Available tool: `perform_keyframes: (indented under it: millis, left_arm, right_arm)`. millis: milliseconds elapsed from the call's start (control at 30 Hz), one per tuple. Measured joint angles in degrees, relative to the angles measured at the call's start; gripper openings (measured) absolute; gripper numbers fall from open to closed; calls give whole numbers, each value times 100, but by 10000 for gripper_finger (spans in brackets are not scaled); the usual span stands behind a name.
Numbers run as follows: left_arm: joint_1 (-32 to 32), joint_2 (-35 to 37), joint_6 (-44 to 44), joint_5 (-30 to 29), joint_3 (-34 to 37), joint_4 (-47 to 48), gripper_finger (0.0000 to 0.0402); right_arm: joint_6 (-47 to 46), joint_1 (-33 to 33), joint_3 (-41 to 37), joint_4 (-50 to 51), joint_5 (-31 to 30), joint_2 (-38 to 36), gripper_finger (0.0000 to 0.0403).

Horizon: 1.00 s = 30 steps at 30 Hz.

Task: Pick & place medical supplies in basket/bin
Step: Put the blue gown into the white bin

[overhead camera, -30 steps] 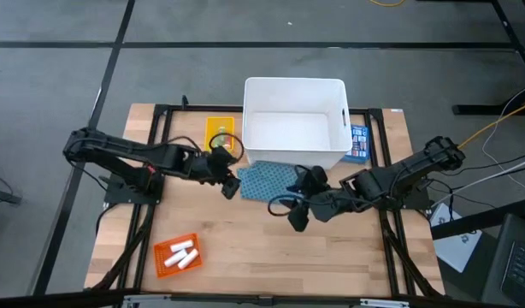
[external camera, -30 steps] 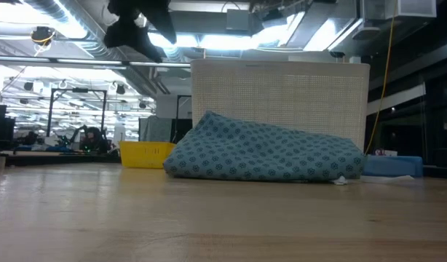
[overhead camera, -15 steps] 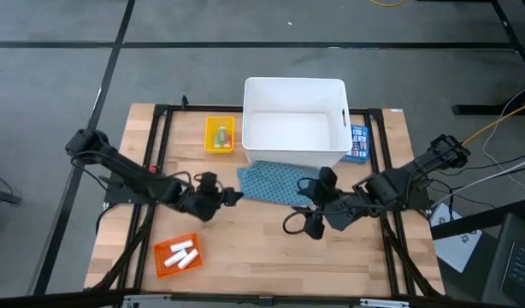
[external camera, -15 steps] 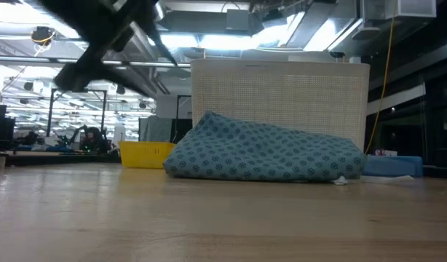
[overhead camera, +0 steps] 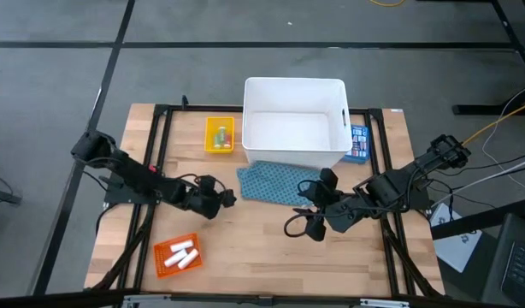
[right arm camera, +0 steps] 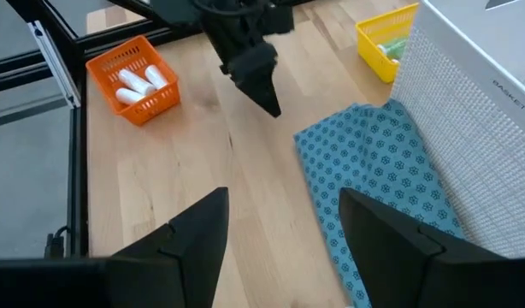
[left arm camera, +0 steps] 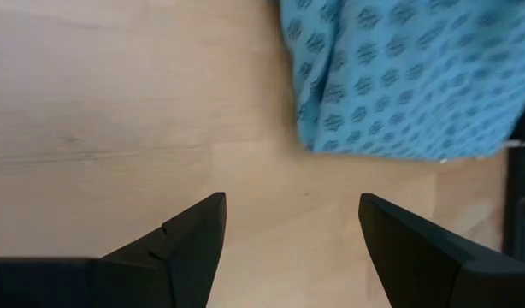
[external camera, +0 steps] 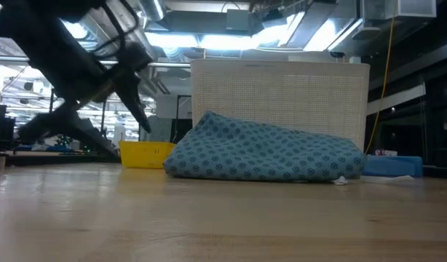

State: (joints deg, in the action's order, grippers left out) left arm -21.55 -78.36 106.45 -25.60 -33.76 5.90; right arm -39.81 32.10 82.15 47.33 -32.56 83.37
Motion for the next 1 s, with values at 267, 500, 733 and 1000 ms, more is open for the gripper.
perform_keyframes:
  millis: [267, 500, 733, 1000]
  left_arm:
    - [382, -917, -117, 333, -2, -1355, 266]
    - [398, -1839, 370, -223, -26, -2650, 266]
    - [441, -2011, 767, -752, -20, -2722, 266]
    - [928, -2022, 641, -706, -13, -2518, 265]
  right_arm:
    - [-135, -22, 0, -24, -90, 0, 224]
    - [-129, -22, 0, -13, -63, 0, 224]
    - [-127, -22, 0, 50, 4, 0, 224]
    - [-125, -22, 0, 48, 7, 0, 224]
